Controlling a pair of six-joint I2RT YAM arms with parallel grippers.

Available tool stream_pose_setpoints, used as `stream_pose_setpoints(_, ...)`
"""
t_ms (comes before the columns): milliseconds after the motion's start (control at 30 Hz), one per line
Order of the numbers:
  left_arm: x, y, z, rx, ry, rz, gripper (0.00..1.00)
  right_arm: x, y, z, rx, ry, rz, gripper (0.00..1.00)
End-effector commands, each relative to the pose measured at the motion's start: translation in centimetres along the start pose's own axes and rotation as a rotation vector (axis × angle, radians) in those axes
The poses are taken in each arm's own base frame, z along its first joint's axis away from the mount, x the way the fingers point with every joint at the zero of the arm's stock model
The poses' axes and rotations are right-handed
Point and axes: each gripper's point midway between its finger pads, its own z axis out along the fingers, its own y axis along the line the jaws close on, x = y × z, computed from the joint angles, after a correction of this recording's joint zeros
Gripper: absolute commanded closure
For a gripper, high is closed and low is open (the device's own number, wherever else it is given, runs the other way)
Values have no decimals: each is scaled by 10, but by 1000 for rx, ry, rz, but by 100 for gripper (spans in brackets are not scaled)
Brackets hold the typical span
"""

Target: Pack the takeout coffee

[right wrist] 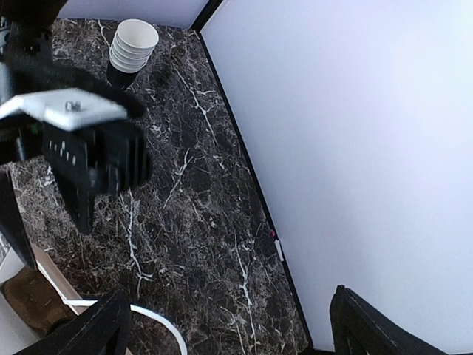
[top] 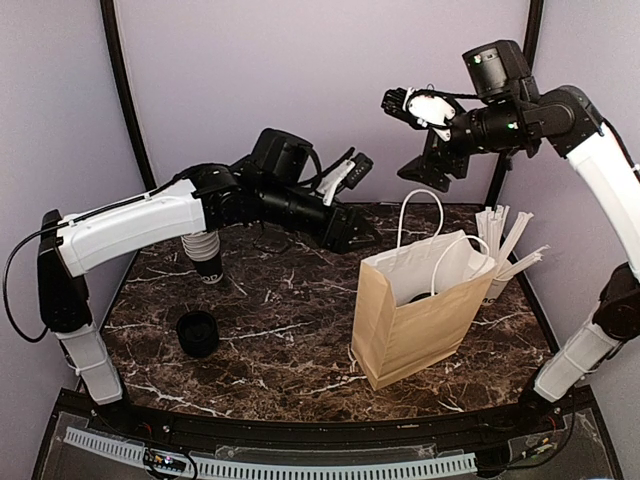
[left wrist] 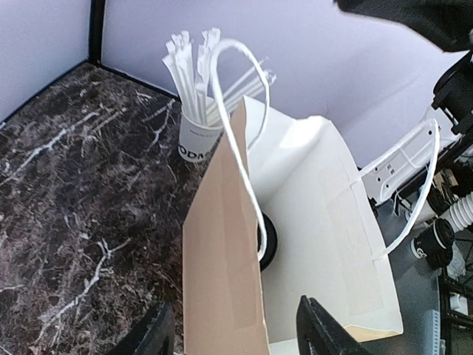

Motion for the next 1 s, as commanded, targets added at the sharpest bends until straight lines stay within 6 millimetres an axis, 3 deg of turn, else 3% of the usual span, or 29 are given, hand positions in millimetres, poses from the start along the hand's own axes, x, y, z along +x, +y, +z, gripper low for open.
stream_pose_setpoints(0,7,-28,13,82,87,34,40,3,-4,2,25,11,19,4)
stream_pose_setpoints(200,13,-20,37,33,168,48,46,13,-10,3,67,45,16,4)
stream_pose_setpoints(433,8,-8,44,-26,184,62,78,29,-30,0,167,96,35,1)
stream_pose_setpoints(500,7,-9,44,-21,181,64,86,30,-39,-4,191,91,53,1)
stream_pose_setpoints(600,6,-9,44,-20,181,66,89,33,-52,-9,224,87,74,1)
stream_pose_setpoints(667,5,-10,43,-20,181,73,99,38,-60,-10,246,99,82,1)
stream_pose_setpoints(833,-8,-4,30,-92,159,129,100,56,-76,-8,290,136,121,1)
stream_pose_setpoints(967,-17,9,7,-210,159,250,100,68,-95,-9,356,158,163,1)
